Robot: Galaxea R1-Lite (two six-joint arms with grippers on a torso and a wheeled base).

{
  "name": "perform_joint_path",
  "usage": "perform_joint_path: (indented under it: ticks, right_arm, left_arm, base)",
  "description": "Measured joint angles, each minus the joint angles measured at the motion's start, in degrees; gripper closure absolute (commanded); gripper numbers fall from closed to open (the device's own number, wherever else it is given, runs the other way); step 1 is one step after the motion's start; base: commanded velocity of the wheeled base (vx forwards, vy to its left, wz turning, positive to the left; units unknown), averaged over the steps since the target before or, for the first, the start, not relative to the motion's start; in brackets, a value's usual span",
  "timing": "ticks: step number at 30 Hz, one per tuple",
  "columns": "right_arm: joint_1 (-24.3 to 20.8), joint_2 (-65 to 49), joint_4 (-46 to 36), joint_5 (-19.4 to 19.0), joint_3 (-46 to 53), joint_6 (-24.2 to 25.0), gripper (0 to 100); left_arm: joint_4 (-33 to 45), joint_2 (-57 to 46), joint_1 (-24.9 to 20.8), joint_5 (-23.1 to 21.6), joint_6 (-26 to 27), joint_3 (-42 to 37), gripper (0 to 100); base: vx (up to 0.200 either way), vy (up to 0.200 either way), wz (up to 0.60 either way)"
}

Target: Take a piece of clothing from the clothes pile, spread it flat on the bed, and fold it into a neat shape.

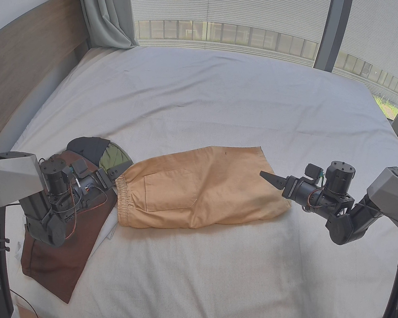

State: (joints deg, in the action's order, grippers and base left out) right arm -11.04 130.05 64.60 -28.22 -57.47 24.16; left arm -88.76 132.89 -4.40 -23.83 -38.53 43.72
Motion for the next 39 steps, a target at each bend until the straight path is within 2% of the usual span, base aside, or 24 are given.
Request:
perform_joint_path:
  ticks: [13, 17, 31, 39]
  right_arm:
    - [-0.5, -4.0, 13.6, 1.1, 16.0, 0.3, 0]
    - [-0.5, -4.5, 14.9, 1.8, 18.4, 0.4, 0]
    - [-1.6, -3.2, 15.3, 2.3, 19.8, 0.4, 0]
    - [-2.0, -0.4, 15.4, 2.5, 19.7, 0.4, 0]
  left_arm:
    - [0.0, -3.9, 0.0, -3.9, 0.3, -2.8, 0]
    - [0.0, -6.3, 0.0, -5.0, 1.1, -5.3, 0]
    - [0.1, -8.6, -1.0, -6.5, 17.9, -11.0, 0]
    - [0.1, -8.5, -1.1, -6.1, 21.7, -11.9, 0]
  base:
    - [0.000, 0.000, 0.00]
    - [0.000, 0.000, 0.00]
    - [0.000, 0.000, 0.00]
    - [0.000, 0.000, 0.00]
